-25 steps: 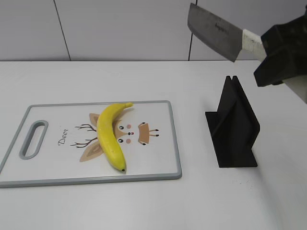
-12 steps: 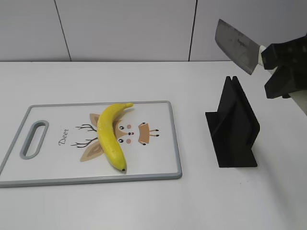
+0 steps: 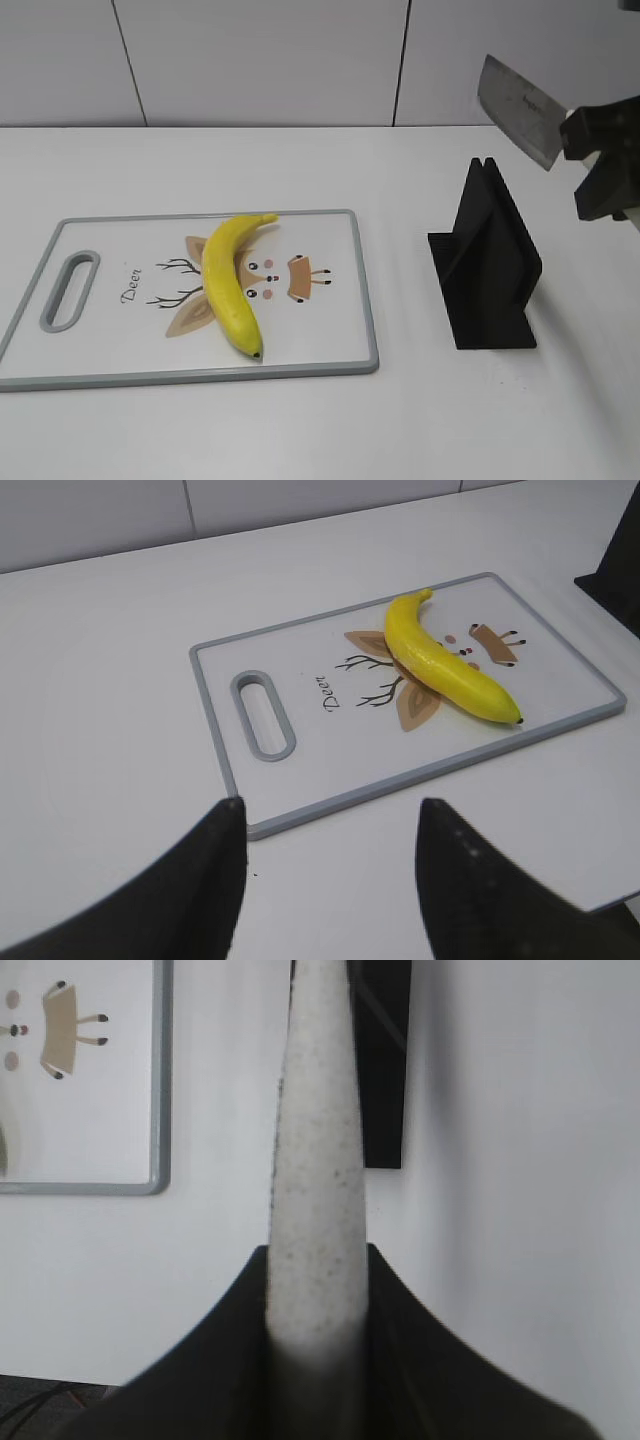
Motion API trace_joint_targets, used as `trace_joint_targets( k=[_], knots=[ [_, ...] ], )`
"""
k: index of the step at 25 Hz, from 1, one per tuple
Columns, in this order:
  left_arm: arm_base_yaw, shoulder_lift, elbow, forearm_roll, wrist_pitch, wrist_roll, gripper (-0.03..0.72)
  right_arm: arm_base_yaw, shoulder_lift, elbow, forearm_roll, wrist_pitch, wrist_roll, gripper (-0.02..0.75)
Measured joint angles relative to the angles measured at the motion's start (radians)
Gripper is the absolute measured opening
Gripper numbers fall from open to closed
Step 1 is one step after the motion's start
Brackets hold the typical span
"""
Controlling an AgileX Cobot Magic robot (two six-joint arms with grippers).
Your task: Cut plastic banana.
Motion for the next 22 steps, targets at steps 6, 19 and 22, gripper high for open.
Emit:
trace_joint_targets(
  k=[6, 19, 22],
  knots=[
    [0.000, 0.000, 0.000, 0.000, 0.000, 0.002, 0.501, 0.000, -0.001, 0.074, -0.009, -0.037, 0.029, 0.184],
    [0.000, 0.000, 0.000, 0.000, -0.001, 0.001, 0.500, 0.000, 0.004, 0.113, -0.012, -0.111, 0.032, 0.184],
    [0.000, 0.000, 0.000, 0.000, -0.001, 0.001, 0.500, 0.000, 0.036, 0.113, -0.013, -0.111, 0.025, 0.184]
  ],
)
